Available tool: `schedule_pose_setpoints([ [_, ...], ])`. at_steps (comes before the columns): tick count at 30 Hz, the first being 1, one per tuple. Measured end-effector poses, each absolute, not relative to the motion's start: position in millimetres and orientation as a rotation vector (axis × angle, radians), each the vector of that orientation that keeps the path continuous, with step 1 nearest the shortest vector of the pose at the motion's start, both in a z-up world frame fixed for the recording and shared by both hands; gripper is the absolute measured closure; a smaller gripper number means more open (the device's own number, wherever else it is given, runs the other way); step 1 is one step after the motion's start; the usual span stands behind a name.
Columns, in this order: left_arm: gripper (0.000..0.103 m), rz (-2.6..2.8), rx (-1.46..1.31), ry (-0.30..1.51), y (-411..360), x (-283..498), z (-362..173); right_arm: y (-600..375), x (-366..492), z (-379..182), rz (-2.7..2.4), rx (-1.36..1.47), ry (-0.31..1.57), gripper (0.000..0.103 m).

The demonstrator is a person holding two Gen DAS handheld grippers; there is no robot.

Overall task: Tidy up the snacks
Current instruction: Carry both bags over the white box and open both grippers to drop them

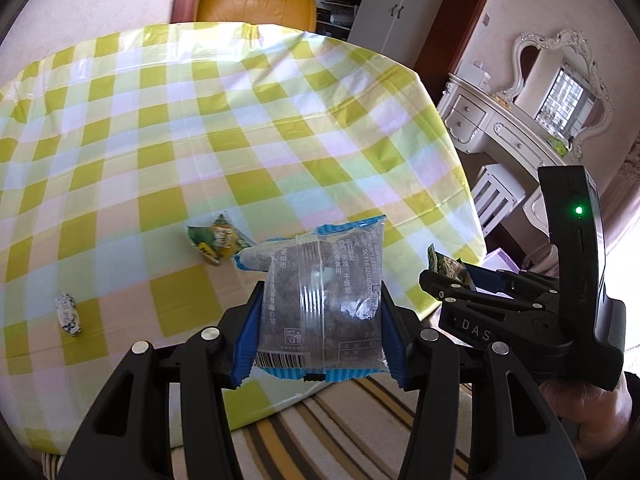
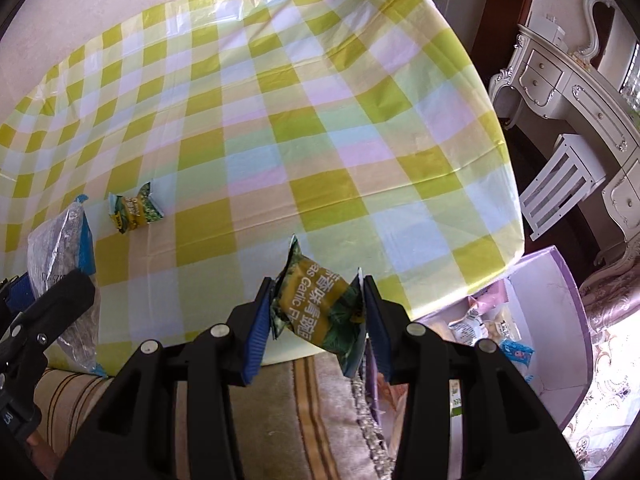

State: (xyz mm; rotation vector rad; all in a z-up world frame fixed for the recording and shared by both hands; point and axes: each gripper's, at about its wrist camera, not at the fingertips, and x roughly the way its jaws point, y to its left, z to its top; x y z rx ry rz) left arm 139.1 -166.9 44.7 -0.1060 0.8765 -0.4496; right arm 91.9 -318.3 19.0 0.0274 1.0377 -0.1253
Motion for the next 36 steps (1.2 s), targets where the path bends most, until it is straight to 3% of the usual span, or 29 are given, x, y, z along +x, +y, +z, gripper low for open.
schedule_pose_setpoints([
  [20, 0.052, -0.797, 0.059, 0.997, -332, 117, 31, -484, 39, -11, -0.466, 0.163, 1.072, 0.059],
  [36, 0.052, -0.891, 0.126, 1.061, -387, 110, 16, -534, 24, -31, -0.564, 0.275, 1.088, 0.054],
])
